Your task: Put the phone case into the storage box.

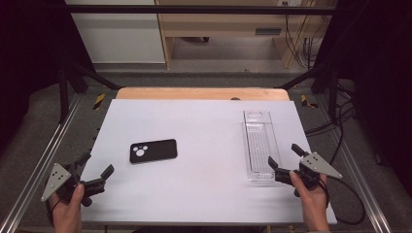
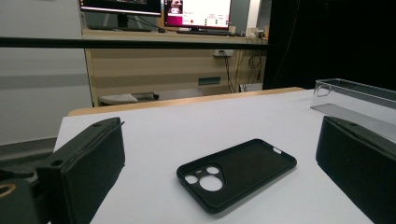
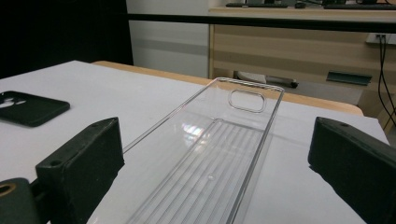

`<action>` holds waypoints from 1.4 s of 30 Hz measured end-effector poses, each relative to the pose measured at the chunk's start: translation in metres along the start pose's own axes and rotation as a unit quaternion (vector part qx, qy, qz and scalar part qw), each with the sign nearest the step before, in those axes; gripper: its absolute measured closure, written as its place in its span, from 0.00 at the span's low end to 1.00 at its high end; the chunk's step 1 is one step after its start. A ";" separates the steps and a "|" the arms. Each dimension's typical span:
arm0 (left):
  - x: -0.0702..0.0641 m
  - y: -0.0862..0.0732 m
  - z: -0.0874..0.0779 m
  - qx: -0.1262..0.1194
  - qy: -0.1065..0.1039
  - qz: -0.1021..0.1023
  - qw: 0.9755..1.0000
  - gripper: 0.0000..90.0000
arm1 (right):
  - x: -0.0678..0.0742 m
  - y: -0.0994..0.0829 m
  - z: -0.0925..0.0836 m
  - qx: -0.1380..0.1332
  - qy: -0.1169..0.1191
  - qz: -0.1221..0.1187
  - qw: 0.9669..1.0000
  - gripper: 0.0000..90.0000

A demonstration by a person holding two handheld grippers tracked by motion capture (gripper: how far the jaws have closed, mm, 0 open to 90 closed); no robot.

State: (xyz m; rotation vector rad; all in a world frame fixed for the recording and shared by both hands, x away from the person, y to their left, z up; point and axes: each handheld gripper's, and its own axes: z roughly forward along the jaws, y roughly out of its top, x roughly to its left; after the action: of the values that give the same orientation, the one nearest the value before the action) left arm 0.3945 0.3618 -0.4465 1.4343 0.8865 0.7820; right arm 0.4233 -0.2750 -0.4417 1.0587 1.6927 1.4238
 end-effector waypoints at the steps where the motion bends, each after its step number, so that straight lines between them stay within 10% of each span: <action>1: 0.000 0.000 0.000 0.000 0.000 0.000 1.000 0.02 | -0.001 0.000 0.000 -0.003 -0.002 0.000 1.000 0.04; 12: -0.005 0.000 0.005 0.021 0.000 0.010 1.000 0.02 | 0.004 0.002 -0.003 0.001 -0.013 -0.005 1.000 0.03; 19: -0.002 -0.001 0.006 0.050 0.017 -0.020 0.998 0.03 | 0.006 0.004 -0.003 0.006 -0.023 -0.006 1.000 0.04; 42: -0.026 -0.002 0.025 0.078 0.011 0.021 0.997 0.05 | 0.009 0.003 -0.001 0.016 -0.028 -0.010 0.999 0.04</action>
State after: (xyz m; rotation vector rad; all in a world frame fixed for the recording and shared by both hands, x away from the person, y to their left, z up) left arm 0.4043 0.3269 -0.4487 1.5874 0.9541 0.7759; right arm 0.4191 -0.2676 -0.4383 1.0858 1.6874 1.3471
